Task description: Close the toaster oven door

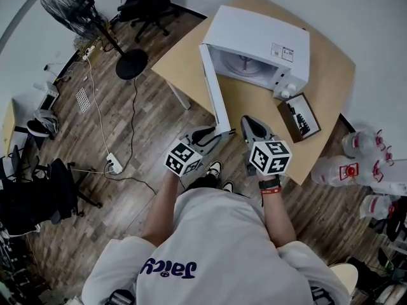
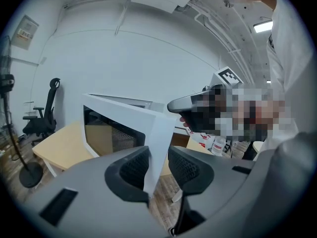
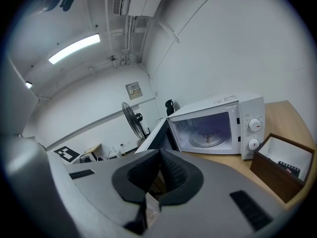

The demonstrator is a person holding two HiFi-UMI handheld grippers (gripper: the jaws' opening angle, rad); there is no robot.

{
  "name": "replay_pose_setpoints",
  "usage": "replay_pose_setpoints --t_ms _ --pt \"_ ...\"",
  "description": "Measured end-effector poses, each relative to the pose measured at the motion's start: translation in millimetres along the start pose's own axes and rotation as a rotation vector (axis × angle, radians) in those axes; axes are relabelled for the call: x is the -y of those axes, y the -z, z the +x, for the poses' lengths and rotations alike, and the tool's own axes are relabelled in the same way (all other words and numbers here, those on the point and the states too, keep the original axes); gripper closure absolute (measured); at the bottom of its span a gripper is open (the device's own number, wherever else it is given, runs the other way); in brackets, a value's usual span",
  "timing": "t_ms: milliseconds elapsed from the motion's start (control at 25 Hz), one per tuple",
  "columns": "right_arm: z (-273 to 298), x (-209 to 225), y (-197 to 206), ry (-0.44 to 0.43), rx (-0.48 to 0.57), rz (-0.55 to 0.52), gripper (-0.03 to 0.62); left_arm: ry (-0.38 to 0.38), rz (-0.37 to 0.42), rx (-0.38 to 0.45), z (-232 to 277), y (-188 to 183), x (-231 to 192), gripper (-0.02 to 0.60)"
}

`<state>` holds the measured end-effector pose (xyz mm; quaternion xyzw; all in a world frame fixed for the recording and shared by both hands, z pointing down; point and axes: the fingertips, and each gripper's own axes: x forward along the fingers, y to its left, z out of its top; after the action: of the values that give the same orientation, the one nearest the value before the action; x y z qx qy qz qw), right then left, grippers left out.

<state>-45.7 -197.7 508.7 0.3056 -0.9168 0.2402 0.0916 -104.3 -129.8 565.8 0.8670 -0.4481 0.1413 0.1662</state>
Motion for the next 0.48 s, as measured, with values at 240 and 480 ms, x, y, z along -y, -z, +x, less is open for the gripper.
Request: replay_pose_setpoints --t_ms 240,480 --pt "-8 5 0 0.013 0.006 0.011 0.579 -0.006 -0.009 0.003 2 -2 2 0.442" --pt "-14 13 1 0.031 0.01 0.0 0.579 -0.007 -0.032 0.006 14 -4 7 0.436"
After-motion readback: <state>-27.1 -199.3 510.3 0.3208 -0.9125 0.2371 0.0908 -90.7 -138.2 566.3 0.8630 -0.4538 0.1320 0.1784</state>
